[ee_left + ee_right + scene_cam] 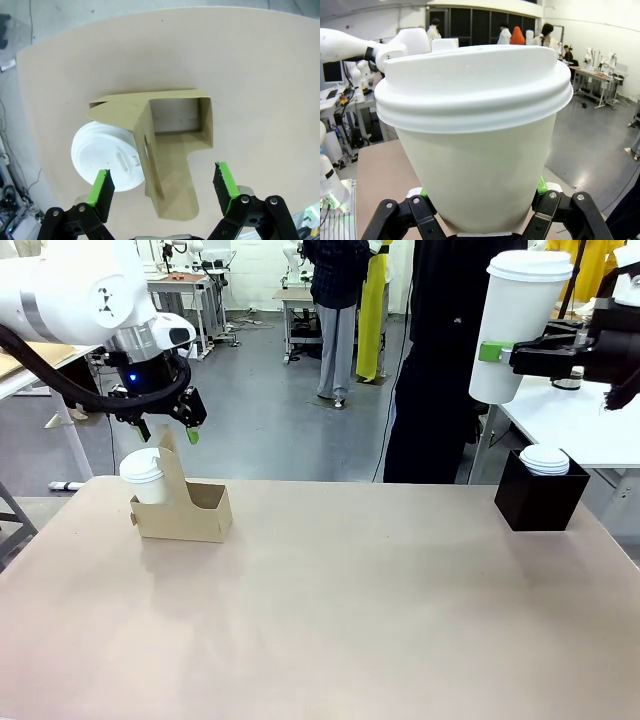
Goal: Pour a drink into a cup and package it in a carrier.
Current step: Position the Cup Carrier in the center of the table.
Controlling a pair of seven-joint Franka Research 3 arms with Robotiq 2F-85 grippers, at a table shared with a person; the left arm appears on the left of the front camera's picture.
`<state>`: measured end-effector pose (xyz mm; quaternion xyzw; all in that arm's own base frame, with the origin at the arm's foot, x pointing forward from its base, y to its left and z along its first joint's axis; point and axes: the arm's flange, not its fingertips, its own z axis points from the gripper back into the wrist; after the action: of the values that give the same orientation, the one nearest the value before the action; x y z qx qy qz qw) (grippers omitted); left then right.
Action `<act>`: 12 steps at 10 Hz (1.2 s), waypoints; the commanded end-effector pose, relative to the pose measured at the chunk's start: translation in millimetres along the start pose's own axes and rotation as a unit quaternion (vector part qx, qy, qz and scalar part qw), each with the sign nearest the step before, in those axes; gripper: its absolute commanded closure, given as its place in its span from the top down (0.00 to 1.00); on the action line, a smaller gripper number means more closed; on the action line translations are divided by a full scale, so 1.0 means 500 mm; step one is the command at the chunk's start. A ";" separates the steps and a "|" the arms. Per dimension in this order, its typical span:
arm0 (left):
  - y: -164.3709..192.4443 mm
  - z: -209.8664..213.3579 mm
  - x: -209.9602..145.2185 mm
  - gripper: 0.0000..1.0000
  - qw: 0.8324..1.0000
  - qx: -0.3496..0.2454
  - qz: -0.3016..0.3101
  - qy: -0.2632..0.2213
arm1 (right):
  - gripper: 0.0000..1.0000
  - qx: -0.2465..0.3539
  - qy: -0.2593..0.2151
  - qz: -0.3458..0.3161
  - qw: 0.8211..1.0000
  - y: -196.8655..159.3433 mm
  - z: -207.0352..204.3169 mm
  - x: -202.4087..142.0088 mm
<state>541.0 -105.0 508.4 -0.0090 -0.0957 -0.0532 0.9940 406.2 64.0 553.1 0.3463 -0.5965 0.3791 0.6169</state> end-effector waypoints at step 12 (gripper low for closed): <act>0.011 -0.021 0.000 0.00 0.999 0.016 0.050 0.004 | 0.80 0.001 -0.006 0.001 1.000 0.001 -0.001 0.003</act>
<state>544.9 -100.5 498.8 -0.0103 -0.0887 -0.0151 0.9959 406.3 64.0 553.1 0.3463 -0.5965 0.3791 0.6169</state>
